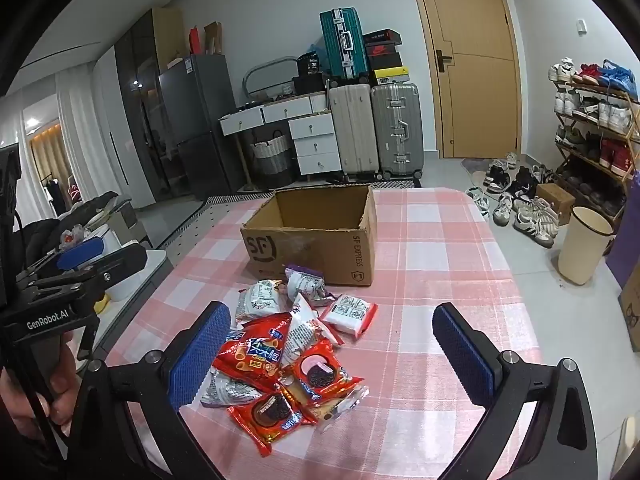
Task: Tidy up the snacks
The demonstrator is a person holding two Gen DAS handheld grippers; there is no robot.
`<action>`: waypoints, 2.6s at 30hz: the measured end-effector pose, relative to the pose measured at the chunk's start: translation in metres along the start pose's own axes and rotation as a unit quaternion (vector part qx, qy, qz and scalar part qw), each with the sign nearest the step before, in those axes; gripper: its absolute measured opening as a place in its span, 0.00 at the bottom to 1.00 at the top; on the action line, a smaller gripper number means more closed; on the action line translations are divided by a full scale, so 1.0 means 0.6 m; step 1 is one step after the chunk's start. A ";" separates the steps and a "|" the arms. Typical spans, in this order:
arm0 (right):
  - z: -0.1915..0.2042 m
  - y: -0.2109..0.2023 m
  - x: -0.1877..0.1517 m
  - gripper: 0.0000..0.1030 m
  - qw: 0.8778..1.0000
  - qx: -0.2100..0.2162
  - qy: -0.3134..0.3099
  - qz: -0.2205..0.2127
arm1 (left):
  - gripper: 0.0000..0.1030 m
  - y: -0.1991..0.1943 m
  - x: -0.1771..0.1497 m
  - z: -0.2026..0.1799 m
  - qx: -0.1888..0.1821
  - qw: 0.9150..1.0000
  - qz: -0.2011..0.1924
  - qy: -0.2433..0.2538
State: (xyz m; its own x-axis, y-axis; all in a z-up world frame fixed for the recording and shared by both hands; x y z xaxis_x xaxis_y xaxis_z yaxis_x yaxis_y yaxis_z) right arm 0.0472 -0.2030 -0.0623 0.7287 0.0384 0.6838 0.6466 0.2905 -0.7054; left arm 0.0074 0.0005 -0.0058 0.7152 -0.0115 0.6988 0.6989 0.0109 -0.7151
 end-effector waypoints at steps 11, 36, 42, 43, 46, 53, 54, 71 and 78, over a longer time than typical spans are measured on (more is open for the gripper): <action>0.001 -0.002 -0.001 1.00 1.000 0.002 0.004 0.004 | 0.99 -0.009 -0.002 -0.007 -0.004 1.000 -0.007 -0.002; -0.006 0.000 -0.006 1.00 1.000 0.001 0.004 0.006 | 0.99 -0.003 -0.003 -0.004 -0.021 1.000 0.005 0.000; -0.007 0.000 -0.006 1.00 1.000 0.002 0.005 0.007 | 0.99 0.006 -0.005 -0.004 -0.025 1.000 0.012 -0.001; -0.006 0.000 -0.006 1.00 1.000 0.002 0.005 0.007 | 0.99 0.006 -0.005 -0.004 -0.024 1.000 0.011 0.000; -0.007 0.000 -0.006 1.00 1.000 0.002 0.005 0.007 | 0.99 0.006 -0.005 -0.004 -0.025 1.000 0.011 -0.001; -0.007 0.001 -0.007 1.00 1.000 0.002 0.005 0.007 | 0.99 0.008 -0.007 -0.003 -0.026 1.000 0.012 -0.001; -0.007 0.000 -0.006 1.00 1.000 0.002 0.005 0.007 | 0.99 0.009 -0.008 -0.003 -0.026 1.000 0.012 -0.001; 0.000 0.004 -0.008 1.00 1.000 0.004 0.005 0.006 | 0.99 0.011 -0.013 -0.005 -0.028 1.000 0.015 -0.002; 0.000 0.005 -0.009 1.00 1.000 0.003 0.005 0.006 | 0.99 0.011 -0.014 -0.006 -0.026 1.000 0.016 -0.002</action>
State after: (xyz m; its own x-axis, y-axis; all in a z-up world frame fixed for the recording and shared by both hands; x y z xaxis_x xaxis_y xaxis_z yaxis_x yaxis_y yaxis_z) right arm 0.0452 -0.2024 -0.0680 0.7386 0.0324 0.6734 0.6364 0.2960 -0.7122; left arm 0.0060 -0.0027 -0.0166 0.7376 -0.0084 0.6752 0.6744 -0.0399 -0.7373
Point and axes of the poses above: each gripper's, at about its wrist camera, not at the fingertips, and y roughly the way its jaws point, z to its left, x to its top, the point moved 1 cm from there along y, roughly the way its jaws point, and after that the axes turned 14 degrees about z, right-handed, at the moved point
